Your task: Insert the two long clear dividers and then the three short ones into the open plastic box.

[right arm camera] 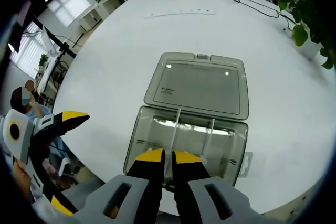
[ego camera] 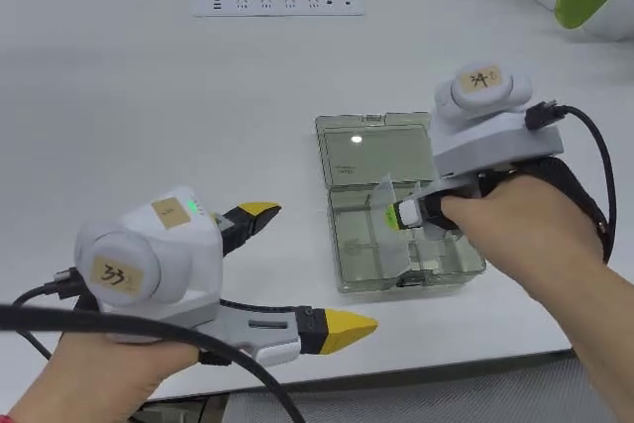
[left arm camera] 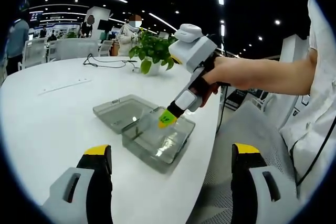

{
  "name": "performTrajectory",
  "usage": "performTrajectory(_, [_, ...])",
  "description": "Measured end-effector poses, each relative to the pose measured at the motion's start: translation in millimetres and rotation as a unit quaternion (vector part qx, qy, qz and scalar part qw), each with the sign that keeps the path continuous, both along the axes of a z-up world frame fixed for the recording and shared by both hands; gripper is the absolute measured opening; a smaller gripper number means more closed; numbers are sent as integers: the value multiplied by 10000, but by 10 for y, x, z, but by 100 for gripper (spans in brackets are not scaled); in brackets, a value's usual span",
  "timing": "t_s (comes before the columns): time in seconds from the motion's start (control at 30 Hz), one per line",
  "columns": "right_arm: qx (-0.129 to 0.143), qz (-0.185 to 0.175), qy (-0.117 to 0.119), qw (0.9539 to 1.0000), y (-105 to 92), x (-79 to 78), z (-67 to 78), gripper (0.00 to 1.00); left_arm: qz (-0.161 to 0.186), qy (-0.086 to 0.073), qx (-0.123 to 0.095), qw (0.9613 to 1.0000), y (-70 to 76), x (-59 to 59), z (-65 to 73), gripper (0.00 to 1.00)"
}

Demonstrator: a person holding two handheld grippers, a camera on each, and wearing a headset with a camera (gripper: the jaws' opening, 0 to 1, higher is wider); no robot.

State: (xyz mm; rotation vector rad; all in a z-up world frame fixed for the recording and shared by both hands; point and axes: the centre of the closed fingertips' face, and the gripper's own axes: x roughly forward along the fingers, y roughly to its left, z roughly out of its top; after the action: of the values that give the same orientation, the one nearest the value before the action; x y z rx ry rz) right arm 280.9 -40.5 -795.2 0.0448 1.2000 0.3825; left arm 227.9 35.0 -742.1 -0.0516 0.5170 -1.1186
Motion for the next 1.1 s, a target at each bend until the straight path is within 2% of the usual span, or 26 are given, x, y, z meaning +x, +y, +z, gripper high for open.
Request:
performTrajectory(0.23, [-25, 149, -59, 9999, 37, 9, -25, 7, -2, 20, 6, 10000, -14, -11, -5, 97])
performTrajectory(0.37, [176, 127, -29, 9998, 61, 4, -77, 7, 10, 22, 23, 10000, -15, -7, -4, 97])
performTrajectory(0.73, [386, 112, 10, 9992, 75, 35, -251, 8, 48, 14, 44, 10000, -13, 6, 14, 97])
performTrajectory(1.0, [552, 152, 19, 9984, 94, 11, -238, 9, 74, -9, 60, 10000, -18, 28, 36, 97])
performTrajectory(1.1, [735, 137, -6, 9972, 90, 5, -237, 10, 71, -10, 58, 10000, -28, 26, 50, 97])
